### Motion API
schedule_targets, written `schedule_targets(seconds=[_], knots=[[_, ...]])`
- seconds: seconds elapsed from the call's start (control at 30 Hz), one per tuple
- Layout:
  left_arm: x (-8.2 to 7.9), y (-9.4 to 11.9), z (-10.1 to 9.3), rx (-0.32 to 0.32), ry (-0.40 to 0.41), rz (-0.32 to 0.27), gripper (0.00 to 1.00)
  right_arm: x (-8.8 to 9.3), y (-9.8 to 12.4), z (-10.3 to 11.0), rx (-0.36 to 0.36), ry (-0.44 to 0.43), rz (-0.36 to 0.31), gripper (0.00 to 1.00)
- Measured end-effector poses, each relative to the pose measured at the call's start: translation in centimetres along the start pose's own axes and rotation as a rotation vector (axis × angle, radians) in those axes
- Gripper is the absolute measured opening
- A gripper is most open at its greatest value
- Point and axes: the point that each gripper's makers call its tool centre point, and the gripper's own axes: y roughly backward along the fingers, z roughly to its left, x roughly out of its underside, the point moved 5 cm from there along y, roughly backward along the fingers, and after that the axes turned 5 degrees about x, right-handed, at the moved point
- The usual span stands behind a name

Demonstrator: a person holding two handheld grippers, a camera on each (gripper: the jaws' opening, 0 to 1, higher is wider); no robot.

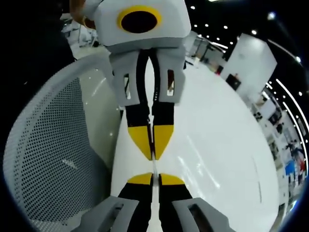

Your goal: Open the resealable bag by pulling the two sides of the seal apart until the entire bag opening is separated and visibly accessible.

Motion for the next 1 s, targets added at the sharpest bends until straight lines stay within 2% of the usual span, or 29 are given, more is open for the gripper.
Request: schedule_targets(seconds=[0.07,0.1,0.23,0.33,0.5,0.7,0.87,1.0], knots=[[0.1,0.2,0.0,-0.007,0.014,-0.007,0.00,0.1,0.1,0.0,0.004,-0.001,0.006,0.00],[0.2,0.2,0.1,-0.013,0.054,-0.025,0.00,0.1,0.1,-0.1,0.010,-0.004,0.006,0.00],[0.4,0.2,0.3,-0.020,0.072,-0.033,0.00,-0.1,0.0,-0.1,0.015,-0.010,0.020,0.00],[0.1,0.0,0.2,-0.009,0.026,-0.015,0.00,0.1,-0.1,-0.1,0.013,0.016,0.035,0.00],[-0.3,-0.6,-0.2,0.010,0.011,-0.012,0.05,-0.3,-0.2,0.2,0.005,0.023,0.026,0.00],[-0.2,-1.0,-0.1,0.024,-0.038,0.021,0.00,-0.6,-0.3,0.4,-0.001,0.033,0.024,0.00],[-0.1,-0.9,0.0,0.028,-0.024,0.015,0.00,-0.6,-0.4,0.4,0.002,0.029,0.021,0.00],[0.0,-0.7,0.1,0.000,0.003,0.002,0.00,-0.7,-0.4,0.2,0.009,0.036,0.010,0.00]])
